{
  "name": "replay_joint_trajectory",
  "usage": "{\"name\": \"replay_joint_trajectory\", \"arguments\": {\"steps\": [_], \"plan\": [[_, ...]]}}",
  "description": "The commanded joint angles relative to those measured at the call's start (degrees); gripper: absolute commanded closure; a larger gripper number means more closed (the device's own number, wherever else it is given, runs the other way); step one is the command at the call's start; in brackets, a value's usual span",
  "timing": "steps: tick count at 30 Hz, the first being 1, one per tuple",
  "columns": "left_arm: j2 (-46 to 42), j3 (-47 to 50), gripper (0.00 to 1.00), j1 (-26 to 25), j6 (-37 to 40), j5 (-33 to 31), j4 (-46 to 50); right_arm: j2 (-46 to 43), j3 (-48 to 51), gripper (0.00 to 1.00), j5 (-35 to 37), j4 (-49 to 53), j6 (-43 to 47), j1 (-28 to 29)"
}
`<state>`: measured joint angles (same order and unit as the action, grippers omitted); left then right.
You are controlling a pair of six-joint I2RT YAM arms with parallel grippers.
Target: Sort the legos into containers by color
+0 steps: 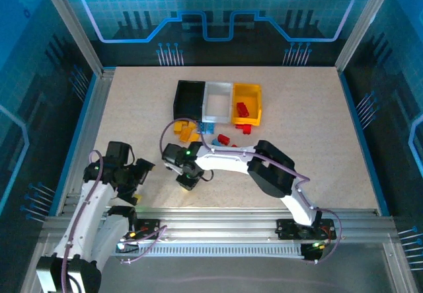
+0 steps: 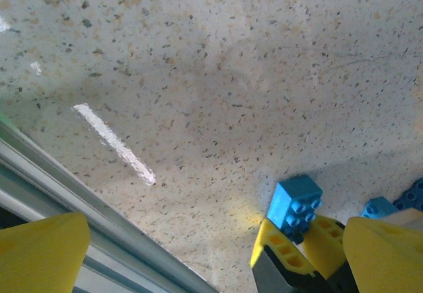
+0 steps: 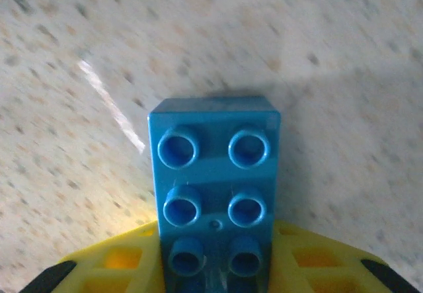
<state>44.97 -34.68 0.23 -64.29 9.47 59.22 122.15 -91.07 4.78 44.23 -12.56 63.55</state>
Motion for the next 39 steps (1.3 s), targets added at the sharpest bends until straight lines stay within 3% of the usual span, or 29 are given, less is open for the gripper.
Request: {"name": "replay_joint_trajectory", "arguments": {"steps": [1, 9, 15, 18, 23, 29, 39], "plan": [[2.7, -2.3, 0.01, 0.4, 2.3, 1.2, -2.6, -7.2, 4.7, 0.65, -2.1, -1.2, -3.5, -4.7], [13.5, -6.0, 0.01, -1.8, 8.7, 6.4, -12.6, -16.5, 4.3, 0.65, -10.6, 0.3, -9.8, -18.9], [27.0, -17.2, 0.01, -13.5, 16.1, 3.0, -12.4, -10.5, -7.0, 0.66, -16.0, 2.9, -14.1, -31.2], [32.4, -21.1, 0.01, -16.3, 17.5, 4.0, -13.3, -3.1, -17.1, 0.66, -16.8, 6.9, -15.2, -34.9], [39.2, -26.2, 0.01, -17.5, 20.7, 5.6, -12.3, 8.6, -32.5, 0.66, -17.4, 11.5, -15.9, -37.9], [46.2, -31.5, 0.01, -20.5, 26.1, 7.0, -10.3, 18.6, -43.5, 0.65, -19.5, 14.0, -17.4, -38.9], [52.2, -33.8, 0.01, -24.5, 27.1, 8.5, -12.6, 21.8, -46.8, 0.52, -20.3, 14.8, -18.3, -38.5]]}}
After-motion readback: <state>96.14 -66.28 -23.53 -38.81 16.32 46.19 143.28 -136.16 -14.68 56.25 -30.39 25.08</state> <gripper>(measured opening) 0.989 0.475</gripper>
